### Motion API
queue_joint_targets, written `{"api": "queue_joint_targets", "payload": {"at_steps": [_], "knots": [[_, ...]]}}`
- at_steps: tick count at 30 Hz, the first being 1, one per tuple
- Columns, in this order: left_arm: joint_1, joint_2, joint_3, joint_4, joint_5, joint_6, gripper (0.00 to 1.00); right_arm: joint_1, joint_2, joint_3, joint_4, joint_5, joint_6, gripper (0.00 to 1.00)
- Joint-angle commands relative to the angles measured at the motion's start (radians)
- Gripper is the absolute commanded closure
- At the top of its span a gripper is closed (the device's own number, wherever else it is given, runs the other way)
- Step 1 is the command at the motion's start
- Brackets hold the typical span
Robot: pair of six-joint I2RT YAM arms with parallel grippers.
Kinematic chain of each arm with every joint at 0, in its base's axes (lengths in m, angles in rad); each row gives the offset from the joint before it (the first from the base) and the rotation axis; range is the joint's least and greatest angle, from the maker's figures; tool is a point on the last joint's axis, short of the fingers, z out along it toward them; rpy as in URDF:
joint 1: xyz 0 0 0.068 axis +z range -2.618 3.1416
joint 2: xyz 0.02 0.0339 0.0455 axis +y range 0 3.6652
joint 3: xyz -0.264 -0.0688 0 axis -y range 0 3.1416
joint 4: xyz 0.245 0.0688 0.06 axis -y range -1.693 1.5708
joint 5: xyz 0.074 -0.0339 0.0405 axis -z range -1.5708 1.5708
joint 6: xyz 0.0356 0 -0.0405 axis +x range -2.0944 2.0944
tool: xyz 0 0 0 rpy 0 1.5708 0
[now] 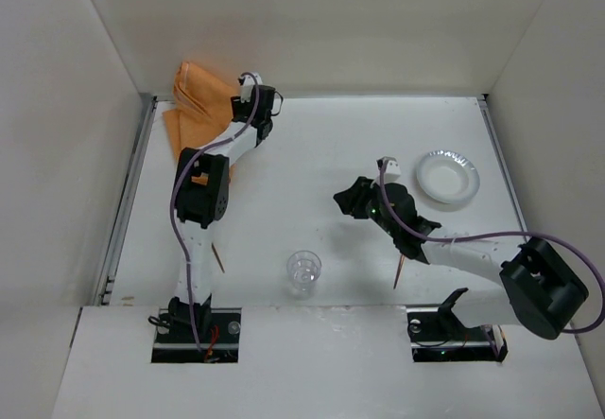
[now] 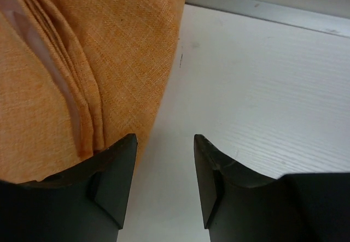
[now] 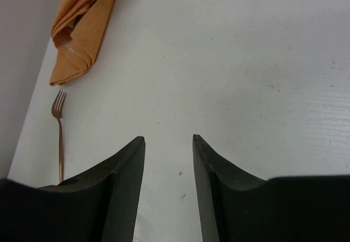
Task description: Set the dinner table for one person
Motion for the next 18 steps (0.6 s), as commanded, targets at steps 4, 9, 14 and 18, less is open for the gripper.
{"api": "queue_joint_targets", "payload": {"at_steps": [4, 9, 14, 18], "knots": [[0.038, 0.126, 0.168, -0.099, -0.036, 0.091, 0.59, 0.002, 0.01, 0.027, 0.049, -0.002, -0.018, 0.53], [0.055, 0.17, 0.211, -0.119, -0.013, 0.079, 0.62, 0.005, 0.016, 0.027, 0.053, 0.001, -0.018, 0.53], [0.065, 0.204, 0.231, -0.121, -0.001, 0.091, 0.67, 0.008, 0.021, 0.03, 0.059, -0.006, -0.016, 0.53], [0.061, 0.229, 0.249, -0.131, 0.034, 0.1, 0.81, 0.012, 0.022, 0.029, 0.059, -0.006, -0.016, 0.53]]}}
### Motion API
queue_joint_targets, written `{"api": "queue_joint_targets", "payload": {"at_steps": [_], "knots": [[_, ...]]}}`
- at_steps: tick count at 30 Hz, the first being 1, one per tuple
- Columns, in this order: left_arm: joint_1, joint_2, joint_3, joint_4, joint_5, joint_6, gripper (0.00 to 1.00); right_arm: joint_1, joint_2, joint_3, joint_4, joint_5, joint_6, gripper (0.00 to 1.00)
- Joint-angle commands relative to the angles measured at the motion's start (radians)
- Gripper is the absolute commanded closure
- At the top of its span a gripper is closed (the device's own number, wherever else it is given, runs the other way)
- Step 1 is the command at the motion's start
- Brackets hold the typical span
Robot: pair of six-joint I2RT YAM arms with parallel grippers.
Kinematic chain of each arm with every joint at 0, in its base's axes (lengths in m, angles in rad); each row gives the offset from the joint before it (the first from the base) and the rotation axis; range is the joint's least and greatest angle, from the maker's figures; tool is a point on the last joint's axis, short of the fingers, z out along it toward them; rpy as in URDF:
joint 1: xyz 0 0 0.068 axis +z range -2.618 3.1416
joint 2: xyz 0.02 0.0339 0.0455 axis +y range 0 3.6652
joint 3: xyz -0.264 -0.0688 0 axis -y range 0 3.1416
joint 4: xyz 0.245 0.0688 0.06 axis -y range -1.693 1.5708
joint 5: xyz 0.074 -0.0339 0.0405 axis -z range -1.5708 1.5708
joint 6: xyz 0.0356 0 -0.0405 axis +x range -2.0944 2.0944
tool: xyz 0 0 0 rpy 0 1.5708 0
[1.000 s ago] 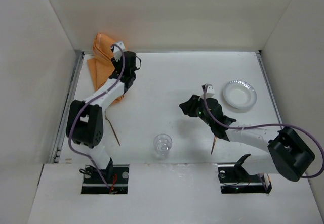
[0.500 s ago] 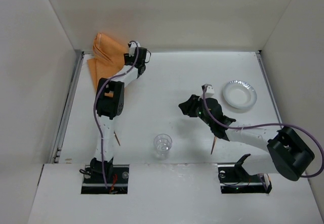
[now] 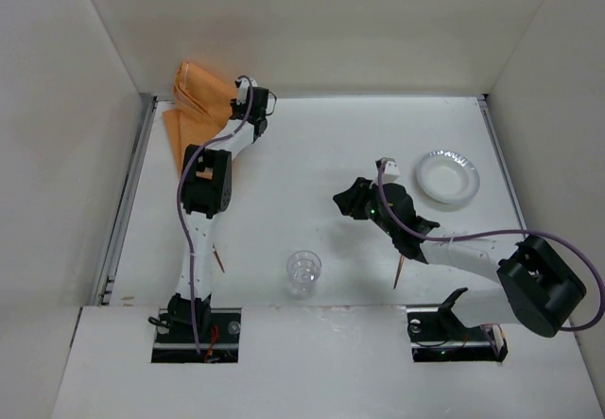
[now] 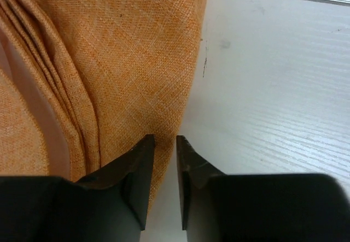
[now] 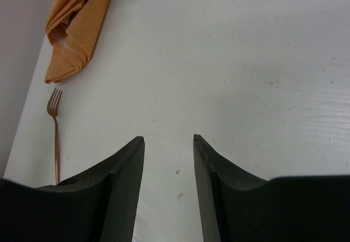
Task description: Set the dinner table for one person
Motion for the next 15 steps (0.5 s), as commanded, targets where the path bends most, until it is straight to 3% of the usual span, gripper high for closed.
{"api": "queue_joint_targets", "payload": {"at_steps": [1, 4, 7, 9, 12, 15], "knots": [[0.001, 0.019, 0.042, -0.042, 0.043, 0.034, 0.85, 0.011, 0.003, 0.029, 0.058, -0.009, -0.014, 0.53], [-0.014, 0.019, 0.036, -0.027, 0.088, 0.034, 0.92, 0.011, -0.008, 0.024, 0.058, 0.005, -0.021, 0.53], [-0.026, 0.014, 0.031, -0.019, 0.062, 0.034, 0.92, 0.011, -0.002, 0.026, 0.052, -0.003, -0.018, 0.53], [-0.028, 0.007, 0.025, -0.012, -0.016, 0.04, 0.85, 0.011, -0.008, 0.026, 0.052, 0.005, -0.023, 0.53], [-0.028, -0.015, -0.008, 0.043, -0.094, 0.085, 0.65, 0.011, 0.007, 0.029, 0.052, -0.003, -0.021, 0.52], [-0.028, -0.03, -0.064, 0.118, -0.143, 0.138, 0.57, 0.011, 0.012, 0.033, 0.051, -0.001, -0.024, 0.51]]}}
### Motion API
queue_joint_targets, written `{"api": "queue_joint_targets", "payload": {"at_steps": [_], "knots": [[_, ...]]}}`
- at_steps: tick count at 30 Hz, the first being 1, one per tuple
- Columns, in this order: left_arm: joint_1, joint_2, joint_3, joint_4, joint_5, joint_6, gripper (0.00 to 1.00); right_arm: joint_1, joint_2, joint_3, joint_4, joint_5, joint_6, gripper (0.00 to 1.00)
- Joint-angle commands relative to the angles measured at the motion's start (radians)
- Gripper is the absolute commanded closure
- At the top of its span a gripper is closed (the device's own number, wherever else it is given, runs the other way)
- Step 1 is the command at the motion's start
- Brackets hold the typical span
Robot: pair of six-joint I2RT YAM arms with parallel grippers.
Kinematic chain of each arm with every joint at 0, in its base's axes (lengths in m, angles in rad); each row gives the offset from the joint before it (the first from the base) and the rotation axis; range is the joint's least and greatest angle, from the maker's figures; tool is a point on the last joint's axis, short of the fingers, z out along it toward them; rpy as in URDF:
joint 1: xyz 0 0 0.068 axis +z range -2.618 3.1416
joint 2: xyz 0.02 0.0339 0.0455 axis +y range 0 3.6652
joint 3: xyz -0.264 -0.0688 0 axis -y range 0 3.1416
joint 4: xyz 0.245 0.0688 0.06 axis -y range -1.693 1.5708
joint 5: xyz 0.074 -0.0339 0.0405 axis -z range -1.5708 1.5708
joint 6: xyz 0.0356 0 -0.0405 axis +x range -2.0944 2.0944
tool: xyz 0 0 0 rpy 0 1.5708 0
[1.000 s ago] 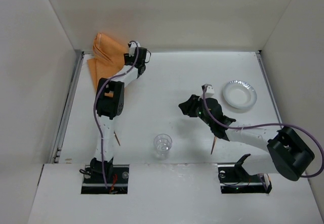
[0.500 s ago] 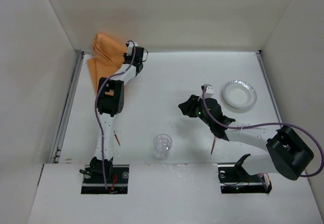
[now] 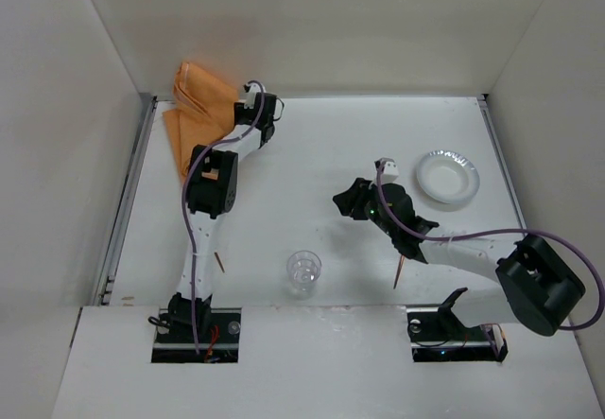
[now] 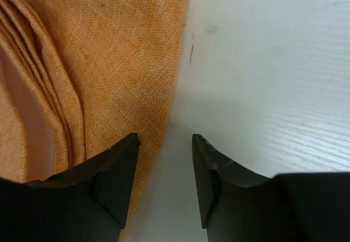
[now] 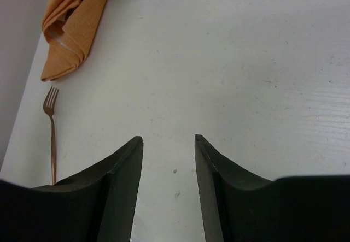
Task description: Set the dinner table for one person
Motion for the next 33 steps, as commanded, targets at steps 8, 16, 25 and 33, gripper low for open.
{"api": "queue_joint_targets", "payload": {"at_steps": [8, 16, 25, 33], "knots": [[0.006, -0.019, -0.036, 0.074, -0.1, 0.129, 0.65, 0.01, 0.001, 0.03, 0.059, 0.003, -0.016, 0.51], [-0.03, -0.031, 0.004, -0.01, 0.049, 0.075, 0.94, 0.01, 0.003, 0.03, 0.056, -0.005, -0.012, 0.51], [-0.122, -0.08, 0.01, 0.008, 0.138, -0.023, 0.99, 0.009, 0.004, 0.027, 0.059, -0.003, -0.012, 0.51], [-0.135, -0.16, -0.02, -0.019, 0.007, -0.029, 0.68, 0.01, -0.012, 0.023, 0.059, 0.004, -0.017, 0.48]]}}
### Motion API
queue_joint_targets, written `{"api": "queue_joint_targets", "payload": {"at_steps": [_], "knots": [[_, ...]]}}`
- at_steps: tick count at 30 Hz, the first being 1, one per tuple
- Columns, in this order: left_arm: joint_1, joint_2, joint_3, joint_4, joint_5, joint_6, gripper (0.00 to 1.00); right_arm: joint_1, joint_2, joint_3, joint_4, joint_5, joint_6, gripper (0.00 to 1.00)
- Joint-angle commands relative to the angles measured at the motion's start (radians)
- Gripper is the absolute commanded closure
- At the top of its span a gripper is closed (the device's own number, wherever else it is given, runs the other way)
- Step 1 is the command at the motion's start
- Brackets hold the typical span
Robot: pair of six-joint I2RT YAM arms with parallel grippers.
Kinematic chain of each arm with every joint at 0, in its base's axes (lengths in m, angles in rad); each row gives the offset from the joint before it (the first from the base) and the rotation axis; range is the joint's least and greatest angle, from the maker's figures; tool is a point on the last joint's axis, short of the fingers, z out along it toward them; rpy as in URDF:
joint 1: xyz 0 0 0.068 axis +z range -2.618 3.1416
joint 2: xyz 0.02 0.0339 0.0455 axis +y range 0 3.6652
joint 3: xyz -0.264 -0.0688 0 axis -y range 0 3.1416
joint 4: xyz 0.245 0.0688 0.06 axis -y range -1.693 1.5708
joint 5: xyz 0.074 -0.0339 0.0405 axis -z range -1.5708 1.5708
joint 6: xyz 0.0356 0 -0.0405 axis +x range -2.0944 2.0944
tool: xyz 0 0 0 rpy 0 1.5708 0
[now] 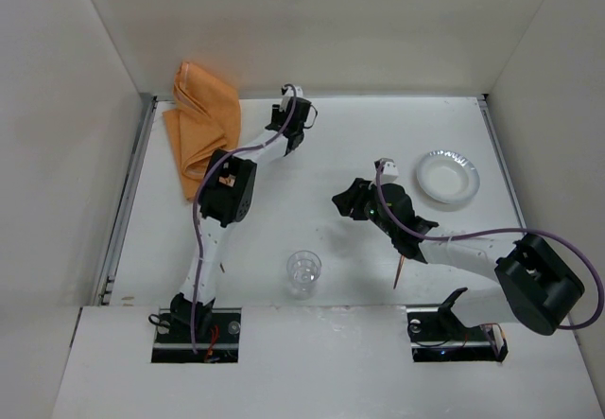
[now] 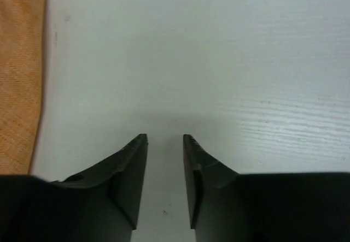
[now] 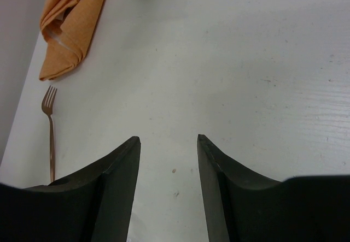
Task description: Set the dinner table for one person
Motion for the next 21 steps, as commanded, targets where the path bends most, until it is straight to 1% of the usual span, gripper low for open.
{"api": "queue_joint_targets", "payload": {"at_steps": [1, 3, 6, 9, 12, 16, 19, 21], "knots": [[0.054, -0.117, 0.008, -0.048, -0.115, 0.043, 0.63, 0.004, -0.018, 0.023, 0.058, 0.0, -0.012, 0.47], [0.078, -0.12, -0.011, -0.07, -0.162, 0.083, 0.57, 0.004, -0.018, 0.023, 0.057, -0.005, -0.009, 0.46], [0.107, -0.137, -0.07, -0.061, -0.193, 0.107, 0.54, 0.009, -0.015, 0.024, 0.058, 0.0, -0.012, 0.45], [0.127, -0.129, -0.089, -0.062, -0.198, 0.116, 0.54, 0.009, -0.009, 0.027, 0.058, -0.006, -0.009, 0.45], [0.144, -0.09, -0.071, -0.07, -0.181, 0.124, 0.54, 0.009, -0.018, 0.026, 0.058, 0.003, -0.015, 0.45], [0.158, -0.05, -0.045, -0.079, -0.117, 0.122, 0.56, 0.009, -0.035, 0.021, 0.057, 0.003, -0.013, 0.45], [0.158, -0.014, 0.0, -0.124, -0.091, 0.121, 0.57, 0.009, -0.029, 0.021, 0.06, 0.0, -0.012, 0.45], [0.155, -0.011, -0.002, -0.127, -0.081, 0.114, 0.57, 0.009, -0.026, 0.026, 0.057, -0.005, -0.01, 0.45]]}}
